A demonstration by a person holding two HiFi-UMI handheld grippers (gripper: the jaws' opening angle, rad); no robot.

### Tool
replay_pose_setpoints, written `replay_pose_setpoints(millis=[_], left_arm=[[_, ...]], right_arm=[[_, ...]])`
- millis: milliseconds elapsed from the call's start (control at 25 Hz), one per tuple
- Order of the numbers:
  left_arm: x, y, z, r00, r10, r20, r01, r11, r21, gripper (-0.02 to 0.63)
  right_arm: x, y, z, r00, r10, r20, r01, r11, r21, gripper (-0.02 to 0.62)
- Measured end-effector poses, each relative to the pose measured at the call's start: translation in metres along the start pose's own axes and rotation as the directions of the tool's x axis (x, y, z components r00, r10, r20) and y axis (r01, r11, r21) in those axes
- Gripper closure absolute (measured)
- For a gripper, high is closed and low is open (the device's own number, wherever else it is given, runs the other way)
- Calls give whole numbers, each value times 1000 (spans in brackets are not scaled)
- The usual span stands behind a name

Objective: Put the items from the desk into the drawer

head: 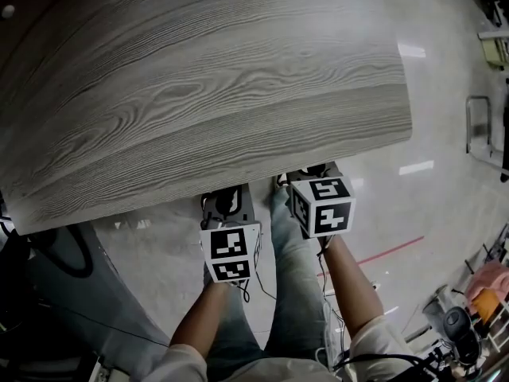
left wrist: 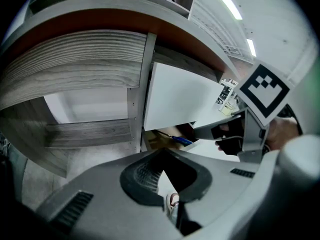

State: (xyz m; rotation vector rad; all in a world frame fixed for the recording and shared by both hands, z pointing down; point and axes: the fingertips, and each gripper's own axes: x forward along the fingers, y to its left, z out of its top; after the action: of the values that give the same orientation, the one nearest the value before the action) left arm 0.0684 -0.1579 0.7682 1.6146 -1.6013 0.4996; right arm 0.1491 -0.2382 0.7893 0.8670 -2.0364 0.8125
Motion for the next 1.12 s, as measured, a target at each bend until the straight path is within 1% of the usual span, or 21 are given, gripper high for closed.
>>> replay_pose_setpoints(millis=[200,360,520,640,840,1000,1120], left_arm=[[-10,-3,0,1000,-3,6,3,1000,8,607],[-11,-9,8,1000,-15,10,14,1000,19,607],[-24,-19,9,999,-29,19,28,999,37,607],[-37,-28,15,999,-46,23,45,998,54,607],[-57,-46,28,996,-84,27,81,993,89,607],[-86,-62,39,993,-116,26,112,988,105,607],[-112,-67,58,992,-121,38,115,985,126,607]], right_arm=[[-14,0,-4,999,-24,21,23,999,31,528],[-26,-11,-2,997,-69,41,66,996,66,564],[-46,-12,-12,993,-104,62,97,990,106,583],[-60,-10,-15,991,-113,69,103,984,144,591],[-85,-1,-9,990,-113,88,93,976,197,595],[-117,16,-1,988,-111,103,86,971,222,595],[-144,25,8,986,-117,119,86,967,241,595]])
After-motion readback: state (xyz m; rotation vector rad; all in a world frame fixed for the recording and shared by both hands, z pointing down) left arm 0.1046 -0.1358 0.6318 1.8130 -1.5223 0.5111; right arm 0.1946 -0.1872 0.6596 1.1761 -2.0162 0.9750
